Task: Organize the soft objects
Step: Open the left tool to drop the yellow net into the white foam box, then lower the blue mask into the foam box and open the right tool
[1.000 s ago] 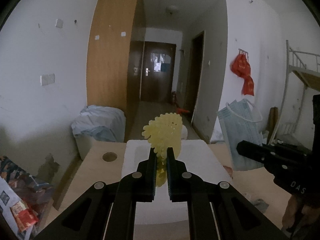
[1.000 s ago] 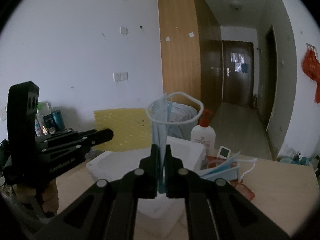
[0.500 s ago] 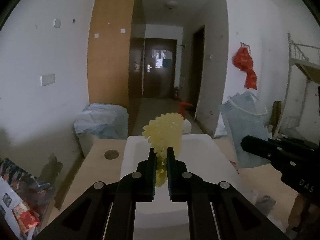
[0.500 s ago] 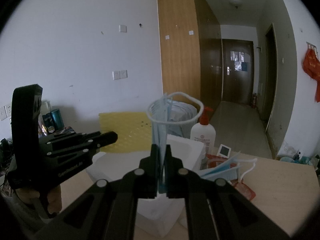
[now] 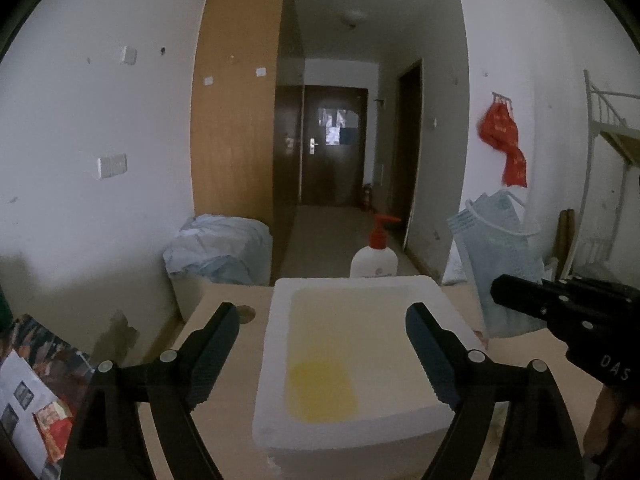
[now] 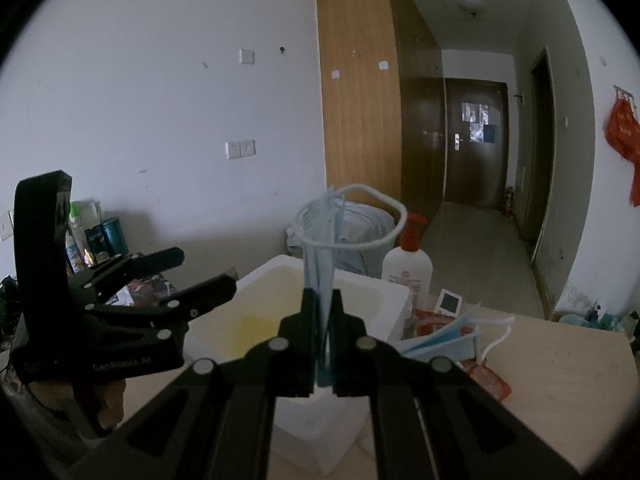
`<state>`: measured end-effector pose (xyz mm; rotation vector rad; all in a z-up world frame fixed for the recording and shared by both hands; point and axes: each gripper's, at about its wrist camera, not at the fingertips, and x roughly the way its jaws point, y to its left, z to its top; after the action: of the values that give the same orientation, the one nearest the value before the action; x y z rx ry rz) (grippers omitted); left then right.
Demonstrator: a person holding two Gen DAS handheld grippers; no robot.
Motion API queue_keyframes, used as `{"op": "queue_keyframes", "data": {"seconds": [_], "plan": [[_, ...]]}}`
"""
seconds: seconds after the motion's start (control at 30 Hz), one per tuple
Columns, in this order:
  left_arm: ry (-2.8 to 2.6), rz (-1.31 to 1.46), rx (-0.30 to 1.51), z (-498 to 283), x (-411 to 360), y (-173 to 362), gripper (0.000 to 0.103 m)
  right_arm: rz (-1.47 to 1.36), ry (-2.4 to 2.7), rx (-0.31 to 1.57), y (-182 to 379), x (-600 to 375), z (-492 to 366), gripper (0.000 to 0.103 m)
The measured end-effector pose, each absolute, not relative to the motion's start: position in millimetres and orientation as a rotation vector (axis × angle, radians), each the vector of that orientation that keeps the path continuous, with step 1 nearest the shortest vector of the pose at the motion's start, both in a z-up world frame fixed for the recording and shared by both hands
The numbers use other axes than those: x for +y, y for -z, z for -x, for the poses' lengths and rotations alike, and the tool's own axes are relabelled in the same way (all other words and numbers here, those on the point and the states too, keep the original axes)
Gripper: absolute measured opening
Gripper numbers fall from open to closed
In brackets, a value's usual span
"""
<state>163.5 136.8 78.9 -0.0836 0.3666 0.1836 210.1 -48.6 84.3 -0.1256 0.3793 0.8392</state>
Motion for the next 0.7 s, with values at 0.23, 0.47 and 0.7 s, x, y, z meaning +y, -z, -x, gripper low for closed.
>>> {"op": "queue_keyframes", "data": {"seconds": [0.23, 0.47, 0.7], "plan": [[-0.21, 0.095, 0.353, -149.5, 143.9, -79.9, 0.088, 0.135, -0.861, 0.39, -82.1, -38.7, -213.0, 0.008], [-0.246, 0.104, 0.332, -132.2, 161.1, -84.0, 0.092, 0.131, -0.906, 0.399, -83.0, -22.6, -211.2, 0.008], [-0.271, 0.099, 0.318, -120.4, 169.3, -87.2, 0.092, 0.129, -0.912, 0.409, -78.7, -6.3, -213.9, 0.008]]}}
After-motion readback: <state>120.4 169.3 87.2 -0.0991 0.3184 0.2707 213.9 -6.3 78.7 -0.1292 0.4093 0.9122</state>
